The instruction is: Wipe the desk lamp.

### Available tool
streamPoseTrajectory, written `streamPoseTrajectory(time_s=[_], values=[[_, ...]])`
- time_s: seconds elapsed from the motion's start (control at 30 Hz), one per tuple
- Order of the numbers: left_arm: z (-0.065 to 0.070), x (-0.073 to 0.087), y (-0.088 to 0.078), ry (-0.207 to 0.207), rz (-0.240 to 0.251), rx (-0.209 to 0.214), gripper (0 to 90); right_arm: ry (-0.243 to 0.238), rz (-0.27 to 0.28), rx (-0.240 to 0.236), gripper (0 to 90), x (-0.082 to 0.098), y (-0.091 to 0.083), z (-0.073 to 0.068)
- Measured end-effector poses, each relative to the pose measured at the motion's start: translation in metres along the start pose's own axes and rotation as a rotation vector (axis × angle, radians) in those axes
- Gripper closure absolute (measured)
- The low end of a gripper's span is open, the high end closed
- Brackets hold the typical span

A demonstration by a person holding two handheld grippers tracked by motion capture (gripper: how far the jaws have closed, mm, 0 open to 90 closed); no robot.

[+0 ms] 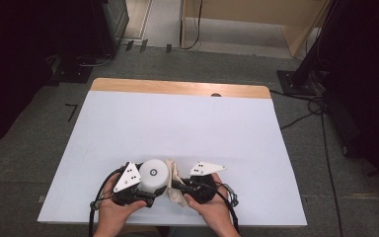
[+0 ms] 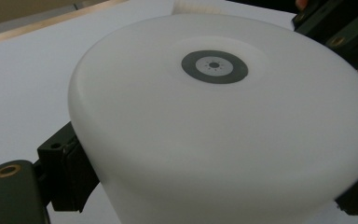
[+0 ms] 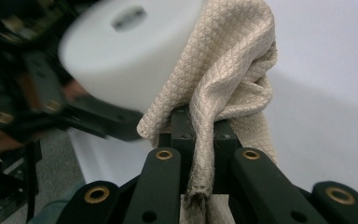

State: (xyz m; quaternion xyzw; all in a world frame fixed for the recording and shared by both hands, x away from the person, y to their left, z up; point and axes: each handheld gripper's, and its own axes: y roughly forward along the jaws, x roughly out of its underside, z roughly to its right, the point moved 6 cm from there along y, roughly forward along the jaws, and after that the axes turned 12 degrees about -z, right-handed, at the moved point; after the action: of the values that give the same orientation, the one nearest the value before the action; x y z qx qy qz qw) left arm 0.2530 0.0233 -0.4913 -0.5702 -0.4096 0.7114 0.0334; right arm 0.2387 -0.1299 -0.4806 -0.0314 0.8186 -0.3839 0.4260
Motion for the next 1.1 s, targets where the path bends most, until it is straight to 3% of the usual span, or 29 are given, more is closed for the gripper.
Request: streamPoseTrajectory(time_s=[0.13, 0.23, 0.57, 0.73, 0.9, 1.1], values=[[0.000, 0.000, 0.000, -0.001, 0.000, 0.000, 8.0, -0.022, 0.044, -0.004, 84.7, -0.008, -0.013, -0.008], [0.000, 0.000, 0.000, -0.002, 0.000, 0.000, 8.1, -0.024, 0.036, -0.003, 84.7, -0.006, -0.011, -0.006], [0.000, 0.000, 0.000, -0.004, 0.000, -0.001, 8.0, 0.041, -0.095, 0.001, 84.7, 0.020, 0.026, 0.015], [0.000, 0.000, 0.000, -0.004, 0.002, -0.002, 8.0, 0.046, -0.112, 0.011, 84.6, 0.024, 0.031, 0.017], [0.000, 0.000, 0.000, -0.004, 0.005, -0.002, 8.0, 0.036, -0.085, 0.014, 84.6, 0.018, 0.024, 0.013], [0.001, 0.001, 0.001, -0.005, 0.014, -0.002, 8.0, 0.000, 0.013, 0.001, 84.5, 0.001, 0.000, 0.003]])
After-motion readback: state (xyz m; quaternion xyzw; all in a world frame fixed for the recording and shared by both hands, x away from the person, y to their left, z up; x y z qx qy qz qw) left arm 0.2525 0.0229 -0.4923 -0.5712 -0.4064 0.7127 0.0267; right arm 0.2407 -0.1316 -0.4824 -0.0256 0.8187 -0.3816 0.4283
